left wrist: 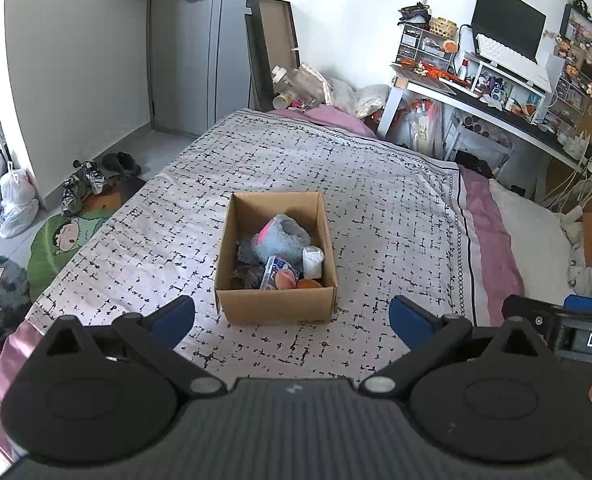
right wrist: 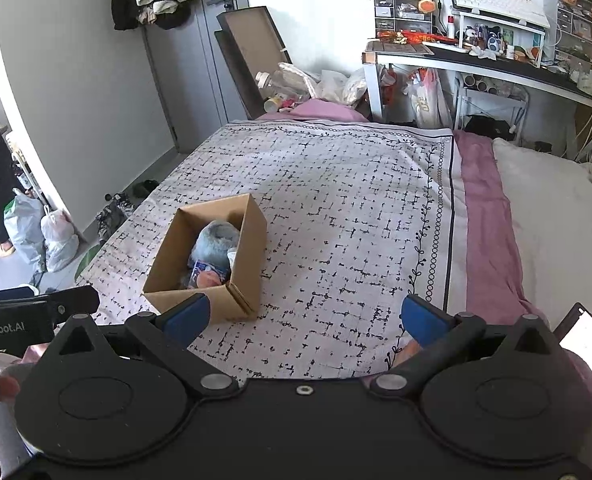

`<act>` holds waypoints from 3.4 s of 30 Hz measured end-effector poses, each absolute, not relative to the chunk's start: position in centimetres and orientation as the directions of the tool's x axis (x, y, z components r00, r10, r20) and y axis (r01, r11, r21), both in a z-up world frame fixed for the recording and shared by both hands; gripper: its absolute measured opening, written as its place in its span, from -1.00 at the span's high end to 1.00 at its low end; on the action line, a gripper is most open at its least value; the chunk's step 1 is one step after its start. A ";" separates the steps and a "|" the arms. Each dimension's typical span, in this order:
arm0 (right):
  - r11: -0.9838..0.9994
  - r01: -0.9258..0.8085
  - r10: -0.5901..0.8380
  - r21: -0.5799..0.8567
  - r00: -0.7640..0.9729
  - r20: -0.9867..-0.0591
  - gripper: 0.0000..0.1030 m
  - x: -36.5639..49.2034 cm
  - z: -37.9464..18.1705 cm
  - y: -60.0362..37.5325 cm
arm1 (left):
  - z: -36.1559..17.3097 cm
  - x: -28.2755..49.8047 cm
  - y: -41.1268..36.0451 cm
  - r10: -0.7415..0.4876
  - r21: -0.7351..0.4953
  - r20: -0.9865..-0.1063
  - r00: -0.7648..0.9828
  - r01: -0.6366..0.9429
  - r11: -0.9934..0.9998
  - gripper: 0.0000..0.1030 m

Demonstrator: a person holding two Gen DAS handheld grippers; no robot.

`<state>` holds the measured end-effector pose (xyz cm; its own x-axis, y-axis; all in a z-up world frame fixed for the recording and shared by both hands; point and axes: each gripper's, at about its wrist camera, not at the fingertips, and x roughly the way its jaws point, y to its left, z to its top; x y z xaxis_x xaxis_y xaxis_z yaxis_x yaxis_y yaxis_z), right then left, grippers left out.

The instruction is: Organize soft objects

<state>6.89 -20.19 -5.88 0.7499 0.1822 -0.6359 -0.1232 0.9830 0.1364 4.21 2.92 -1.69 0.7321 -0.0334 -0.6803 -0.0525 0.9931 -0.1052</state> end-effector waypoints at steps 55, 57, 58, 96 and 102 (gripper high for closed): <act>0.990 -0.095 0.137 0.100 0.773 -0.619 -1.00 6.2 -5.2 -20.6 | -0.8 3.4 2.1 -0.045 -0.098 -0.660 0.750 -0.027 0.995 -0.99; 0.990 -0.095 0.138 0.102 0.772 -0.620 -1.00 6.2 -5.2 -20.6 | -0.8 3.3 2.1 -0.044 -0.099 -0.661 0.749 -0.029 0.995 -0.99; 0.990 -0.094 0.137 0.102 0.772 -0.621 -1.00 6.2 -5.3 -20.6 | -0.8 3.3 2.1 -0.044 -0.099 -0.661 0.749 -0.029 0.995 -0.99; 0.991 -0.089 0.135 0.103 0.769 -0.625 -1.00 6.1 -5.7 -20.6 | -1.3 3.1 2.2 -0.057 -0.111 -0.667 0.742 -0.024 0.993 -0.99; 0.991 -0.089 0.135 0.103 0.765 -0.630 -1.00 6.2 -6.0 -20.6 | -1.4 3.1 2.3 -0.058 -0.114 -0.669 0.741 -0.026 0.993 -0.99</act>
